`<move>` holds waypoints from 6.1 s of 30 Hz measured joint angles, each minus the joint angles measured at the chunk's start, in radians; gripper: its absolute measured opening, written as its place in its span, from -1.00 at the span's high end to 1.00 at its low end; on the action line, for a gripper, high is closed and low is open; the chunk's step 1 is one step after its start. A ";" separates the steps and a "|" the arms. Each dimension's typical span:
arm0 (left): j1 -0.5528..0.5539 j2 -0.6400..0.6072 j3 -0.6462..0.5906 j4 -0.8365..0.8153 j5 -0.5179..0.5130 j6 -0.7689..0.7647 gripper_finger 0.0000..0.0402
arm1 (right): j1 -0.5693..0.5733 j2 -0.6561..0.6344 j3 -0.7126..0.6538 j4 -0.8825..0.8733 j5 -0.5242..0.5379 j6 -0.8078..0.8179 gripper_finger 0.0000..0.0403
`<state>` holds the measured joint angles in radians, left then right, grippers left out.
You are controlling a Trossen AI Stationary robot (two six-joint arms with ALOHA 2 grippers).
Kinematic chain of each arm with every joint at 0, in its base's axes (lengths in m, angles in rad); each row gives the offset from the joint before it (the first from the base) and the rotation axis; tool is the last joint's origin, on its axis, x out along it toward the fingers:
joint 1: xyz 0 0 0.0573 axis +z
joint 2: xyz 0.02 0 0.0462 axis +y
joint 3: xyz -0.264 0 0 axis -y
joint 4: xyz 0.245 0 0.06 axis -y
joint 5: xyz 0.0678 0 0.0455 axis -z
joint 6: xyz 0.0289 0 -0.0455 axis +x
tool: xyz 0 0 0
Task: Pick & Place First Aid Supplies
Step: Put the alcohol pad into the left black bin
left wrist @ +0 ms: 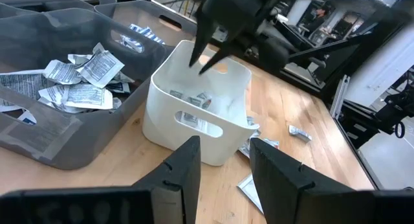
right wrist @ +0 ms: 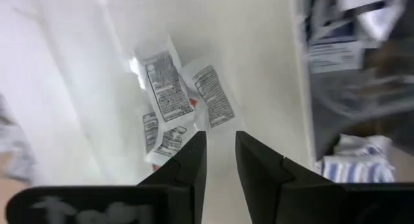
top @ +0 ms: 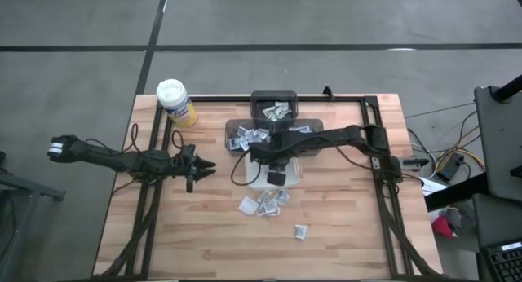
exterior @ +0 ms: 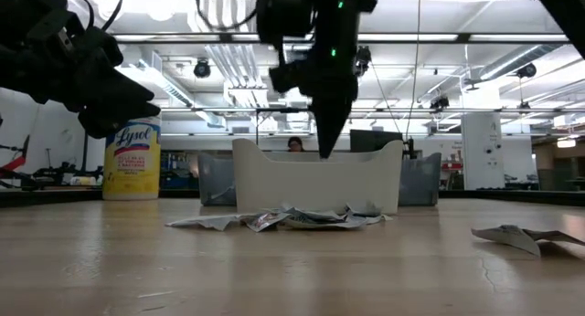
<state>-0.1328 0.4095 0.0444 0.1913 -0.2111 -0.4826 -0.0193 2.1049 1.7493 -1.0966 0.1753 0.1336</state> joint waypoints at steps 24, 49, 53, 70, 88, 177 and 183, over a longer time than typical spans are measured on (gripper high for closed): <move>0.000 0.000 0.000 -0.007 0.000 0.000 0.37 | 0.144 -0.419 -0.003 -0.032 0.001 0.395 0.74; 0.000 0.000 0.000 -0.009 0.000 0.000 0.37 | 0.614 -0.408 -0.322 -0.024 -0.071 0.684 0.74; 0.000 0.000 0.000 -0.009 0.000 0.000 0.37 | 0.641 -0.391 -0.360 0.138 -0.123 0.586 0.74; 0.000 0.000 0.000 -0.010 0.000 0.000 0.37 | 0.668 -0.388 -0.396 0.299 -0.131 0.531 0.59; 0.000 0.000 0.000 -0.010 0.000 0.000 0.37 | 0.667 -0.229 -0.328 0.342 -0.237 0.501 0.35; 0.000 0.000 0.000 -0.011 0.000 0.000 0.37 | 0.609 0.105 -0.072 0.064 -0.146 0.992 0.96; 0.000 0.000 0.000 -0.009 0.000 0.000 0.37 | 0.602 0.094 -0.072 0.082 -0.149 0.989 0.96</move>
<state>-0.1326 0.4091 0.0444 0.1822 -0.2108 -0.4828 0.5831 2.1986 1.6775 -1.0146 0.0268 1.1225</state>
